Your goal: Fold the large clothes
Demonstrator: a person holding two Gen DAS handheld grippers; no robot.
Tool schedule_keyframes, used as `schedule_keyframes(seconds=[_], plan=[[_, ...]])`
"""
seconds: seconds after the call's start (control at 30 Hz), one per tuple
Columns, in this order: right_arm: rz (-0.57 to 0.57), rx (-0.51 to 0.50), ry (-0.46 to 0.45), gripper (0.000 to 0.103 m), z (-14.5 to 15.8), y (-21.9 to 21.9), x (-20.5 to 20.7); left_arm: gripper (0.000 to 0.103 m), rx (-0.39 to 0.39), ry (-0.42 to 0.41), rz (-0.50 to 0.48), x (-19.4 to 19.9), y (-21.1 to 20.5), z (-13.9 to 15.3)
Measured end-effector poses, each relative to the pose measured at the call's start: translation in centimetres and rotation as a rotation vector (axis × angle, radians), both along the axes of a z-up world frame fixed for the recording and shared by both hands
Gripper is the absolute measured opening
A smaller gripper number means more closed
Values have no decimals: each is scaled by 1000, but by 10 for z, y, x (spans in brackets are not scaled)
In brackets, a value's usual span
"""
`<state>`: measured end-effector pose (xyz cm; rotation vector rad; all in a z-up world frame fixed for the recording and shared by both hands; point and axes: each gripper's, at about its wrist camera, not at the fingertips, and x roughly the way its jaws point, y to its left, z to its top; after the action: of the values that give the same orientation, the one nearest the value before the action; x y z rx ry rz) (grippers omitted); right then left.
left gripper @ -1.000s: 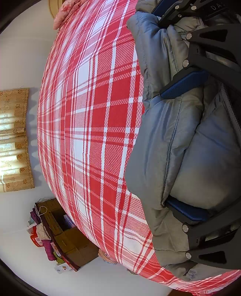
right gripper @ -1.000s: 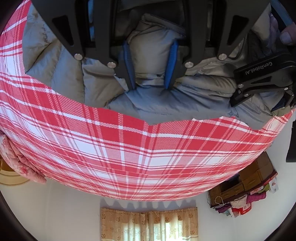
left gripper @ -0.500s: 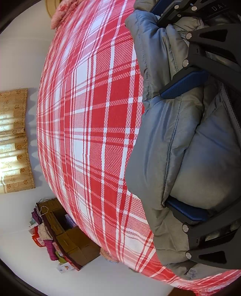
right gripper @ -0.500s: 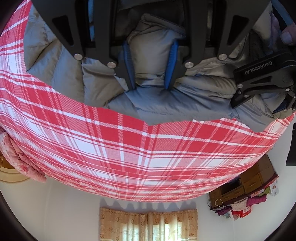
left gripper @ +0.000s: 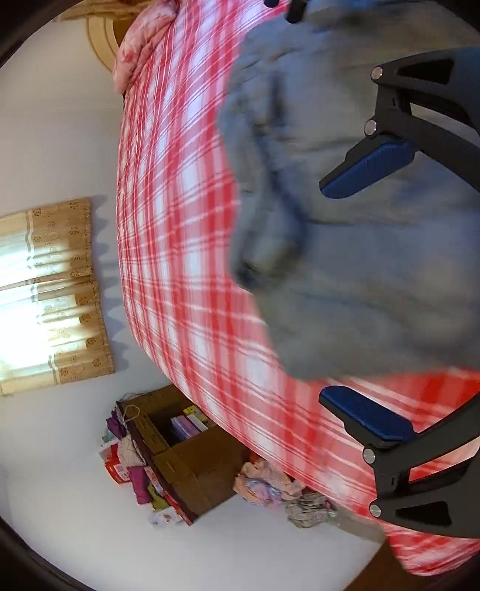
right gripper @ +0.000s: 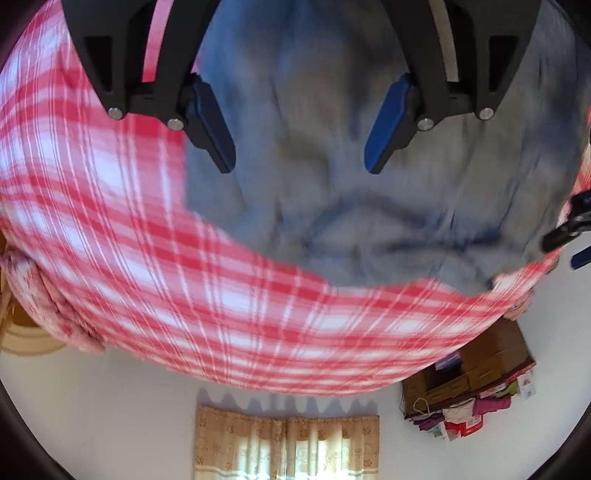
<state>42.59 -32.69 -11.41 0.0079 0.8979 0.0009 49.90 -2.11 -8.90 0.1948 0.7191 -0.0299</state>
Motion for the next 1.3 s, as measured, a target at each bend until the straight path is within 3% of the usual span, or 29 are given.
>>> schedule_keyframes(seconds=[0.17, 0.37, 0.67, 0.87, 1.03, 1.13, 1.17, 1.2, 1.23, 1.3], plan=[[-32, 55, 10, 83, -7, -27, -87, 102, -16, 36, 17, -113, 52, -21], [-161, 109, 20, 87, -18, -51, -176, 102, 6, 81, 24, -208, 75, -53], [-230, 149, 61, 89, -40, -45, -265, 102, -95, 131, 22, -279, 92, -74], [-231, 157, 67, 89, -46, -36, -313, 102, -109, 156, 10, -315, 84, -88], [-181, 162, 72, 89, -56, -21, -330, 102, -94, 168, 4, -322, 84, -94], [-164, 149, 43, 73, -57, -14, -334, 102, -129, 196, -18, -325, 88, -99], [-161, 165, 36, 69, -57, -14, -335, 97, -141, 207, -21, -325, 90, -101], [-154, 178, 29, 59, -57, -13, -336, 90, -171, 217, -32, -326, 91, -103], [-140, 189, 22, 45, -57, -11, -337, 73, -207, 230, -54, -327, 92, -104], [-102, 229, 5, 23, -55, -6, -338, 48, -205, 212, -84, -331, 88, -98]])
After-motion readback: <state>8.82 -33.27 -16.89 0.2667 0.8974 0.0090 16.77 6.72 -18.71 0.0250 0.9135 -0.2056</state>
